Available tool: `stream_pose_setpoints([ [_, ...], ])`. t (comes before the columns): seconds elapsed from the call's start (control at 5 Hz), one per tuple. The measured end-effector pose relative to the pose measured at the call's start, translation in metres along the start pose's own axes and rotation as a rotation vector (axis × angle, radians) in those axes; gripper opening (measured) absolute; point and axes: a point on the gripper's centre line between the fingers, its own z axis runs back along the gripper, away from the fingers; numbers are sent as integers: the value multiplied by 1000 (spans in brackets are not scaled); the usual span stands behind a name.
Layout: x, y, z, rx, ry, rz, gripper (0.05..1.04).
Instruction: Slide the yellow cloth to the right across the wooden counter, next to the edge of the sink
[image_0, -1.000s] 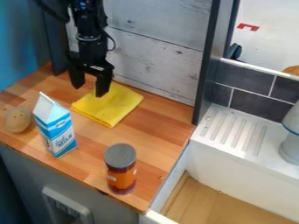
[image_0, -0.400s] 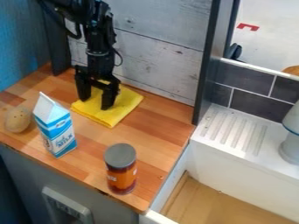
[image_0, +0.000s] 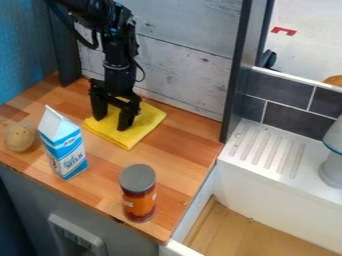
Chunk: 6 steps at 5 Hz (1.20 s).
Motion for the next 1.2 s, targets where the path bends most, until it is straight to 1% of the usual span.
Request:
stream_pose_setpoints([
  [0.2,-4,-13,0,-33,13,-18,1001],
  [0.4,-7,-46,4,-98,63,-57,1001],
  [0.6,-2,-86,7,-144,55,-104,1001],
  [0.8,-1,-105,10,-179,50,-91,1001],
  [1.0,-6,-109,12,-155,85,-77,1000],
  [1.2,-15,-95,35,-116,32,1,1000],
])
